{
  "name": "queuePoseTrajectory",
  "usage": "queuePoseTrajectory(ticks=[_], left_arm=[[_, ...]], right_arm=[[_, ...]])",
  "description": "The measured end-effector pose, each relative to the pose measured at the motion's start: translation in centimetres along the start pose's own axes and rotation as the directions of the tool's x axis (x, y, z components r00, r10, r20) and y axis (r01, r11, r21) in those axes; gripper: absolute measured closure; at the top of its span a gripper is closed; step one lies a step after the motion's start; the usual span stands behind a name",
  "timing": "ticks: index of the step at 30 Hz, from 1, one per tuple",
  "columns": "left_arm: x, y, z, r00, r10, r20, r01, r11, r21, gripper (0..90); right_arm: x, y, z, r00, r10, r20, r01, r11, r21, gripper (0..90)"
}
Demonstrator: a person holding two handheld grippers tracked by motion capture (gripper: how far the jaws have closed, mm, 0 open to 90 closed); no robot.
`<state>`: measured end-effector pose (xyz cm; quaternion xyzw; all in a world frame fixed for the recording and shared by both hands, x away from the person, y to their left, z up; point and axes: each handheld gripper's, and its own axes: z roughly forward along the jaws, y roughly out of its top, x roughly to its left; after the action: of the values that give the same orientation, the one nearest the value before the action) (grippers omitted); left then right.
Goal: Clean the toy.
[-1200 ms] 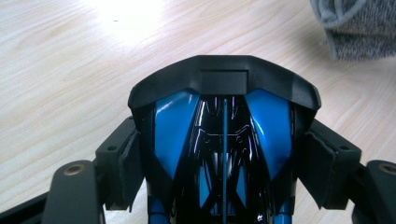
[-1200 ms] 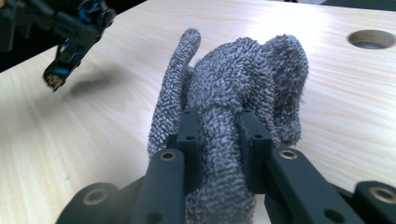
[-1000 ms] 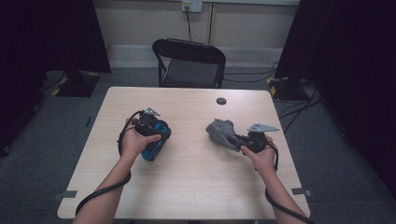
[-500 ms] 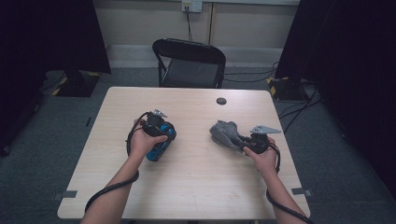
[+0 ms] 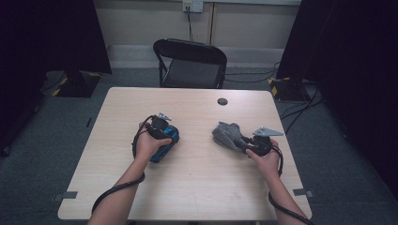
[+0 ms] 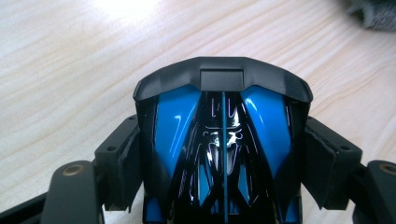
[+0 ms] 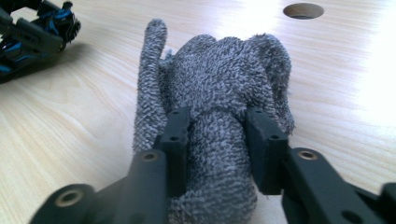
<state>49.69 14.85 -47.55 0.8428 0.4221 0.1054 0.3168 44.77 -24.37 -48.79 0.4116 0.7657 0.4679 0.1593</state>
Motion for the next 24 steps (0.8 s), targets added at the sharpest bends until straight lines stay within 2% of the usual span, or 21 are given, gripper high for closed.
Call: queuePoseTrajectory(ticks=[2, 5, 7, 9, 11, 12, 14, 16, 18, 22, 24], left_arm=[[-0.1, -0.2, 0.3, 0.9999, 0.009, -0.010, -0.008, 0.9999, 0.011, 25.0], [-0.1, -0.5, 0.6, 0.9991, 0.040, -0.017, -0.040, 0.9991, 0.014, 24.8], [-0.2, -0.6, 0.8, 0.9992, 0.038, -0.012, -0.038, 0.9991, 0.018, 24.4], [-0.1, -0.6, 0.6, 0.9998, 0.020, -0.003, -0.020, 0.9998, -0.002, 22.3], [-0.2, -0.4, 0.2, 0.9999, 0.002, 0.012, -0.002, 1.0000, 0.003, 18.8], [-0.2, -0.4, -0.3, 0.9999, 0.011, 0.010, -0.011, 0.9999, -0.005, 18.4], [-0.2, -0.6, -0.7, 0.9998, 0.008, 0.016, -0.008, 0.9999, -0.012, 18.5], [0.0, -1.1, -1.1, 0.9996, -0.013, 0.024, 0.013, 0.9999, -0.010, 18.9], [0.1, -1.5, -1.5, 0.9993, -0.020, 0.031, 0.021, 0.9996, -0.019, 19.8], [0.1, -1.4, -2.8, 0.9990, -0.006, 0.044, 0.009, 0.9984, -0.056, 19.5], [0.1, -1.2, -3.2, 0.9992, 0.008, 0.039, -0.006, 0.9984, -0.057, 19.7]], right_arm=[[0.0, 0.0, 0.0, 1.0000, 0.000, 0.009, 0.000, 1.000, -0.002, 57.4], [-0.1, 0.0, -0.1, 0.9995, -0.017, 0.027, 0.017, 1.000, 0.000, 46.8], [-0.3, 0.1, -0.2, 0.9995, -0.016, 0.028, 0.016, 1.000, -0.009, 39.2], [-0.3, 0.3, -0.3, 0.9988, -0.023, 0.044, 0.023, 1.000, -0.002, 33.3], [-0.4, 0.4, -0.5, 0.9987, -0.028, 0.042, 0.028, 1.000, 0.002, 32.0], [-0.4, 0.5, -0.6, 0.9985, -0.033, 0.043, 0.033, 0.999, 0.001, 31.8], [-0.2, 0.6, -0.9, 0.9988, -0.036, 0.033, 0.036, 0.999, -0.008, 30.6], [0.1, 0.6, -1.1, 0.9989, -0.042, 0.021, 0.042, 0.999, -0.008, 30.2], [0.4, 0.8, -1.2, 0.9978, -0.064, 0.017, 0.064, 0.998, -0.002, 29.3], [1.0, 1.2, -1.6, 0.9972, -0.074, -0.005, 0.074, 0.997, -0.007, 27.9], [1.2, 1.4, -1.6, 0.9963, -0.086, -0.008, 0.086, 0.996, -0.007, 27.9]])
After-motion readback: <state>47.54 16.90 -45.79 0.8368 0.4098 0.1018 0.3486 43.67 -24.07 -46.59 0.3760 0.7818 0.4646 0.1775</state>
